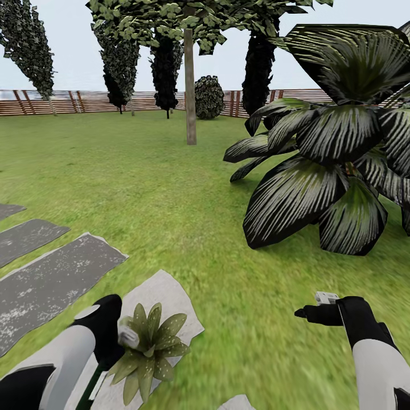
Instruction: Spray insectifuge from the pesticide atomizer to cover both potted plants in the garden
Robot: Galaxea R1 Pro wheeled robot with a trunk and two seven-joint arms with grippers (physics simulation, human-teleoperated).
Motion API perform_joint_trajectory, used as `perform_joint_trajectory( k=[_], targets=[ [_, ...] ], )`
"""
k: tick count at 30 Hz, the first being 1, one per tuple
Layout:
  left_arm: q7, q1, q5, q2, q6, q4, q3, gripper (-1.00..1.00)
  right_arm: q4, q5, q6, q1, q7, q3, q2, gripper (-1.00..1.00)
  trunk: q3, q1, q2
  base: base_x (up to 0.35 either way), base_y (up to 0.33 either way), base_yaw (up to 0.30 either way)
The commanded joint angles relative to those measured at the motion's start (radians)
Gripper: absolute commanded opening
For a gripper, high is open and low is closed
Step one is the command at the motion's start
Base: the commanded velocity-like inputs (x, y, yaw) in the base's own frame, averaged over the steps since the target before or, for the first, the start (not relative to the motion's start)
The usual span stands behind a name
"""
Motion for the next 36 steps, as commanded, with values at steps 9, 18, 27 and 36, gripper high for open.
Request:
perform_joint_trajectory(
  k=[9,18,27,36],
  targets=[
    [-0.009,0.000,-0.006,-0.002,0.005,0.092,0.012,-1.00,-0.001,0.010,0.001,-0.001,0.011,-0.004,0.001,1.00,-0.001,0.000,0.000,-0.103,0.000,0.000],
    [-0.009,0.000,-0.003,-0.002,0.003,0.091,0.014,-1.00,-0.001,0.010,0.001,-0.001,0.011,-0.004,0.001,1.00,-0.001,0.000,0.000,-0.215,0.151,-0.144],
    [-0.008,0.000,0.100,-0.002,0.003,0.093,0.013,-1.00,-0.001,0.010,0.001,-0.001,0.011,-0.004,0.001,1.00,-0.001,0.000,0.000,-0.009,0.020,-0.208],
    [-0.007,0.000,0.103,-0.002,0.003,0.092,0.014,-1.00,-0.001,0.010,0.001,-0.001,0.011,-0.004,0.001,1.00,-0.001,0.000,0.000,-0.176,0.130,-0.006]
  ],
)
